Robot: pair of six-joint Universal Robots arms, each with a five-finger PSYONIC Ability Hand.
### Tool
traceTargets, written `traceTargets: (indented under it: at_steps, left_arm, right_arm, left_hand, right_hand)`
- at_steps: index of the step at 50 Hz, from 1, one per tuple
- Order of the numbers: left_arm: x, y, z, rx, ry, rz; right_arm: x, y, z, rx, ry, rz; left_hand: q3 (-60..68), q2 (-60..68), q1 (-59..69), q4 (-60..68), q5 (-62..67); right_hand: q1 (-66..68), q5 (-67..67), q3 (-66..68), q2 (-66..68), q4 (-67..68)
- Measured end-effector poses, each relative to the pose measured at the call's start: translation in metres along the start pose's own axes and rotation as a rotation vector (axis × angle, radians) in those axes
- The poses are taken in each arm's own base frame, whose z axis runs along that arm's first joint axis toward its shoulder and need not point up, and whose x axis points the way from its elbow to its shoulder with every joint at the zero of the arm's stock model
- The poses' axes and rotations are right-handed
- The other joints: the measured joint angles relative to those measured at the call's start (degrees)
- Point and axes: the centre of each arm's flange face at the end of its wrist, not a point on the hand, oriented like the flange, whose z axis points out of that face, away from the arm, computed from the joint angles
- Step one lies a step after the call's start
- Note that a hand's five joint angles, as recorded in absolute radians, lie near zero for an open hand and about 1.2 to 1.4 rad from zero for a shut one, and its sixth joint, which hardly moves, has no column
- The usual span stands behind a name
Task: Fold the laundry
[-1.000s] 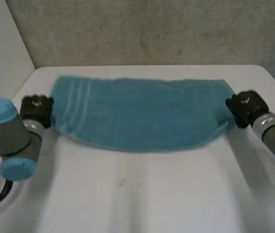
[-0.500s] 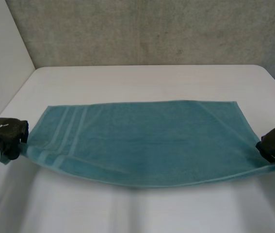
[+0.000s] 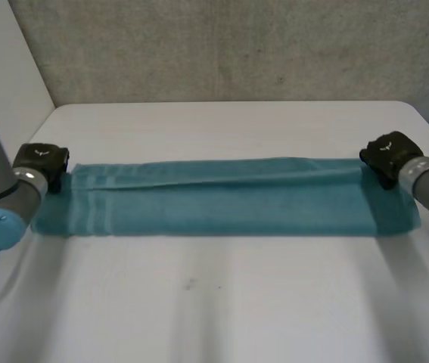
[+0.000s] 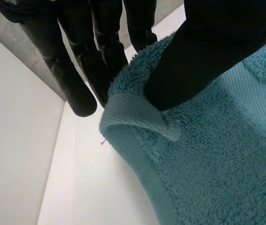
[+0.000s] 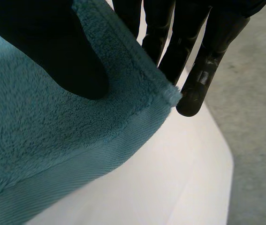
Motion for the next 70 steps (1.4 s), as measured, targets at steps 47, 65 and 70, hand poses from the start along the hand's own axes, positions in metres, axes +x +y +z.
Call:
traceTargets:
  at_steps: [47,65,70]
  left_arm:
    - [0.015,-0.070,-0.060,0.303,-0.035,-0.021]
    - [0.037,-0.037,-0.077,0.209,0.047,-0.129]
    - [0.036,-0.036,-0.076,0.207,0.044,-0.131]
  right_arm:
    - [0.037,-0.019,-0.046,0.063,0.036,0.377]
    - [0.022,0.055,-0.036,-0.106,-0.068,0.484]
    - [0.021,0.062,-0.031,-0.099,-0.057,0.481]
  left_hand:
    - [-60.2,-60.3,-57.4,-60.2,-57.4]
    - [-60.2,-60.3,-57.4,-60.2,-57.4]
    - [-60.2,-60.3,-57.4,-60.2,-57.4]
  right_hand:
    - [-38.2,-46.3,-46.8,-46.5,-47.4]
    - [-25.5,-32.7,-32.2,-31.7,-32.5]
    - [-20.6,-27.3,-26.5,-26.0,-26.8]
